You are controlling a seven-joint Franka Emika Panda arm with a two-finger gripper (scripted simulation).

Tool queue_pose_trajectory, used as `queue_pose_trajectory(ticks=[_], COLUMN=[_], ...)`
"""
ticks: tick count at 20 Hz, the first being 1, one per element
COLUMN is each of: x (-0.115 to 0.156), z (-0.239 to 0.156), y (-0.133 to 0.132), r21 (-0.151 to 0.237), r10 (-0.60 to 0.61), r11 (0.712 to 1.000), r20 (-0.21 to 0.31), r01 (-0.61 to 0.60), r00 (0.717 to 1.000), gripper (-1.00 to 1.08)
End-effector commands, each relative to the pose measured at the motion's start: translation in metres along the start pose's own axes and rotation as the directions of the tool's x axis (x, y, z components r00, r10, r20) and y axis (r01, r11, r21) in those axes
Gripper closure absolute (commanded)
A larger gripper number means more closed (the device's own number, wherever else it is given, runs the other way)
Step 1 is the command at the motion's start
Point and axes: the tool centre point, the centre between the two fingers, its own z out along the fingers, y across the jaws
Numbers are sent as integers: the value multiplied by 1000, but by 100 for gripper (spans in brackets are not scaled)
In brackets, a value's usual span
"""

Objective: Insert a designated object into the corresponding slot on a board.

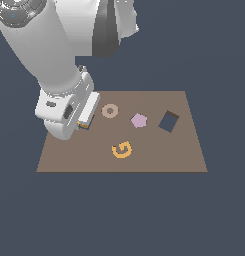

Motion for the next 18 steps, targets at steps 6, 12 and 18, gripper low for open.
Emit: queue_pose_trajectory(ticks=[6,12,18], x=[0,0,0], z=[8,10,10], y=[0,0,0], r21=[-1,-1,-1], r10=[-3,-3,-3], r11=[1000,1000,1000], r20=[0,0,0], r01=[3,3,3], r00=[1000,1000,1000], gripper=[108,-92,-92])
